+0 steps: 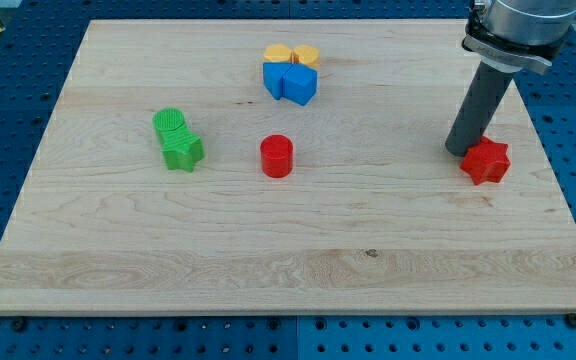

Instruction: Point your arm towards the red circle

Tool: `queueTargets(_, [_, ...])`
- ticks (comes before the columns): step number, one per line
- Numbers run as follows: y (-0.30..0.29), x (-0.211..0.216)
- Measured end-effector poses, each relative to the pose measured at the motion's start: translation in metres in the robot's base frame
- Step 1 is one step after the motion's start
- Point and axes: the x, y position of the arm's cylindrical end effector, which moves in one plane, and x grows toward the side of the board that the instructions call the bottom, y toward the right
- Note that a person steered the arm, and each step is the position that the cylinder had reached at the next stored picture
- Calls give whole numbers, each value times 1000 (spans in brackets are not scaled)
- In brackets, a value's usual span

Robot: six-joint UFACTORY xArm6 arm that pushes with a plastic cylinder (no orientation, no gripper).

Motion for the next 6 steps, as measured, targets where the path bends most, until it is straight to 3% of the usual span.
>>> queueTargets(1, [-45, 0])
queueTargets(3, [-56, 3])
queueTargets(6, [-142, 52])
